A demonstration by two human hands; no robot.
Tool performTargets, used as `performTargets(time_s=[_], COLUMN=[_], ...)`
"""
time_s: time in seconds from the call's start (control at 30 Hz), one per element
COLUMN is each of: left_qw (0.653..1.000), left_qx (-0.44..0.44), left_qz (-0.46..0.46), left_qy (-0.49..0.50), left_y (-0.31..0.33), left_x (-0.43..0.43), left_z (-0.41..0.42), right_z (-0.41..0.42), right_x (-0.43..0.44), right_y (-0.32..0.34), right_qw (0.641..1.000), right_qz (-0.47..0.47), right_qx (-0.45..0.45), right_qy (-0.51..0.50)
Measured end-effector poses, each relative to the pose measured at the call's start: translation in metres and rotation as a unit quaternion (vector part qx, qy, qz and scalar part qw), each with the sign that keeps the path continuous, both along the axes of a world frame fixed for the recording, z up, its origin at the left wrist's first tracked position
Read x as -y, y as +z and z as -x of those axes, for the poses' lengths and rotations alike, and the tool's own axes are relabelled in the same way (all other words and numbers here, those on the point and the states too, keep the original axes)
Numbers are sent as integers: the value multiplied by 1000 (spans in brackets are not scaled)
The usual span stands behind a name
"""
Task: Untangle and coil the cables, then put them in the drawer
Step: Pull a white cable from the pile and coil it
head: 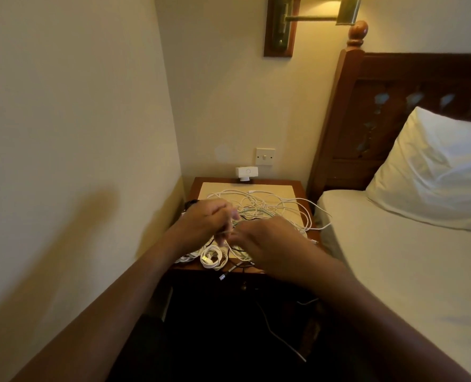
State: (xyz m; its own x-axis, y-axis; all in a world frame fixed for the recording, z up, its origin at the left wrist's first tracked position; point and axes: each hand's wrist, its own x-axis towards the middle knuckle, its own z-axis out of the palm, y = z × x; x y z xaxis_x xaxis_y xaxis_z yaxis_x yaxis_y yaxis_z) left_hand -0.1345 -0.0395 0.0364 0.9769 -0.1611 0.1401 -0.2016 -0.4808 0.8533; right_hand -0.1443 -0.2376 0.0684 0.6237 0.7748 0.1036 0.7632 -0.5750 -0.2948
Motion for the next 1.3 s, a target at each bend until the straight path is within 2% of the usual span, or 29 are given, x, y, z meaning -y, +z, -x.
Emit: performTargets(time_s=[0.03, 0.1, 0.2, 0.27, 0.37, 0.47, 0.53, 0.6, 0.7, 0.77, 0.97, 1.1, 1.23, 1.3], left_qw=[998, 981, 913, 873, 827, 794, 811, 864, 944, 975, 967, 976, 994, 995], left_qx=[-37, -107, -166, -161, -156, -178, -173, -144, -55, 19, 149, 62, 6, -2], left_qz=[1, 107, 326, 414, 501, 548, 533, 470, 325, 214, 65, 128, 63, 62], left_qy=[-47, -122, -181, -201, -203, -191, -169, -109, 2, 65, 196, 166, 85, 74], left_y=[-1, 0, 5, 6, 4, -3, -4, -3, -3, -5, -7, -5, -5, -6], left_x=[-2, -2, -5, -4, 2, 6, 8, 11, 22, 33, 53, 43, 32, 30], left_z=[5, 18, 29, 28, 25, 23, 23, 24, 26, 28, 32, 29, 31, 33], right_z=[-9, -30, -44, -38, -23, -14, -11, -11, -13, -13, -14, -17, -21, -22], right_x=[6, 20, 28, 24, 14, 6, 5, 3, 4, 4, 4, 9, 15, 18], right_y=[8, 16, 7, -4, -23, -31, -34, -38, -43, -45, -41, -37, -44, -46], right_qw=[999, 989, 970, 955, 930, 915, 914, 919, 922, 923, 919, 924, 923, 928], right_qz=[-35, -129, -227, -266, -313, -344, -348, -340, -331, -324, -331, -320, -316, -303], right_qx=[-15, -35, -64, -115, -183, -199, -191, -167, -136, -125, -89, -84, -121, -134], right_qy=[-24, -65, -65, -63, -61, -68, -81, -104, -148, -165, -193, -191, -185, -170])
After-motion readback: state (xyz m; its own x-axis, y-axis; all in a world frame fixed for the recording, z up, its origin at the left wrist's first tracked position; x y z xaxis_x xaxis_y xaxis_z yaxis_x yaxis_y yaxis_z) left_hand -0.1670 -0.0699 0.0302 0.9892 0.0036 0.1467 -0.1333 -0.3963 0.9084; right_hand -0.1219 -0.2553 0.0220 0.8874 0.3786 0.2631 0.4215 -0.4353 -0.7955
